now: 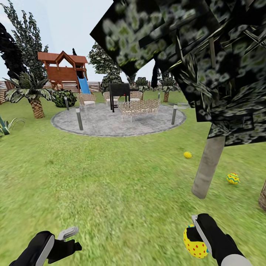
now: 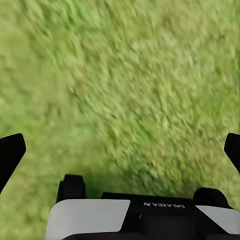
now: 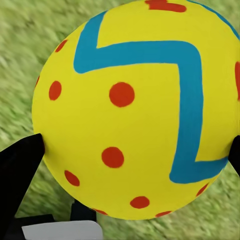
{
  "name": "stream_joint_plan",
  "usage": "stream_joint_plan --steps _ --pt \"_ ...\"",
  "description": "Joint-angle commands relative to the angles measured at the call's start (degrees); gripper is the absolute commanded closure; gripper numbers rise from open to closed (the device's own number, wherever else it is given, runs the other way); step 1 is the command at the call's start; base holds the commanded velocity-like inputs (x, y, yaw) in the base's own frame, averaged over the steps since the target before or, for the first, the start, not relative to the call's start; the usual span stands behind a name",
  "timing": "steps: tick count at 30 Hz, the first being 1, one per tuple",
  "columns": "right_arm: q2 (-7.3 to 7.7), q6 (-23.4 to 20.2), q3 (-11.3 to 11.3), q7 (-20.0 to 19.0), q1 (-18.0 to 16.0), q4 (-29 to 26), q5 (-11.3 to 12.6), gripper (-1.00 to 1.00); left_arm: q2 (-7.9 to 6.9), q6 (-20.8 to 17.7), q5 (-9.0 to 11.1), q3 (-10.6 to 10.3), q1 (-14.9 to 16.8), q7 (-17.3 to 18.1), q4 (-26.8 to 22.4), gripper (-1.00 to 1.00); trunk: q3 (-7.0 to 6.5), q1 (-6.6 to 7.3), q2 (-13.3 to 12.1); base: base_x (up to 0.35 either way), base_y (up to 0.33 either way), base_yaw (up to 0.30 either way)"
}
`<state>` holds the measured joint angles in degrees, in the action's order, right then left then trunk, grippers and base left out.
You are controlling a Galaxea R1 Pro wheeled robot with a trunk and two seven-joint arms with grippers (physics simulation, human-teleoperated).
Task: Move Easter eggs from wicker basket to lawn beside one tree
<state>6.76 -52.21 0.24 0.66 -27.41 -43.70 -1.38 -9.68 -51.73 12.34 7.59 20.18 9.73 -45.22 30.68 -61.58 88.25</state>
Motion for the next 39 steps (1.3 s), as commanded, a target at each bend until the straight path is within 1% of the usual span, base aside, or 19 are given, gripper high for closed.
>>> stream_joint_plan --steps 1,28,33,35,39 --pt "0.00 -0.26 0.03 0.04 -0.02 -0.06 -0.11 1.00 0.02 -0.27 -0.13 0.14 0.03 0.29 -0.04 -1.00 0.25 -0.22 0.45 0.000 0.000 0.000" --pt "0.00 -0.26 0.03 0.04 -0.04 -0.06 -0.02 1.00 0.02 -0.28 -0.13 0.15 0.03 0.29 -0.13 -1.00 5.09 -6.15 11.28 0.000 0.000 0.000" --pt "-0.06 -0.17 0.17 -0.27 -0.01 -0.06 0.17 1.00 0.02 -0.30 -0.12 0.18 0.03 0.29 -0.06 -1.00 5.09 -6.15 11.28 0.000 0.000 0.000" --pt "-0.62 -0.24 0.21 -0.19 -0.01 0.01 -0.34 1.00 0.02 -0.26 -0.16 0.15 0.03 0.22 -0.04 -1.00 5.09 -6.15 11.28 0.000 0.000 0.000" --pt "-0.71 -0.17 0.12 -0.08 -0.02 0.02 -0.37 1.00 0.03 -0.27 -0.15 0.15 0.03 0.20 0.01 -1.00 5.09 -6.15 11.28 0.019 0.000 0.000"
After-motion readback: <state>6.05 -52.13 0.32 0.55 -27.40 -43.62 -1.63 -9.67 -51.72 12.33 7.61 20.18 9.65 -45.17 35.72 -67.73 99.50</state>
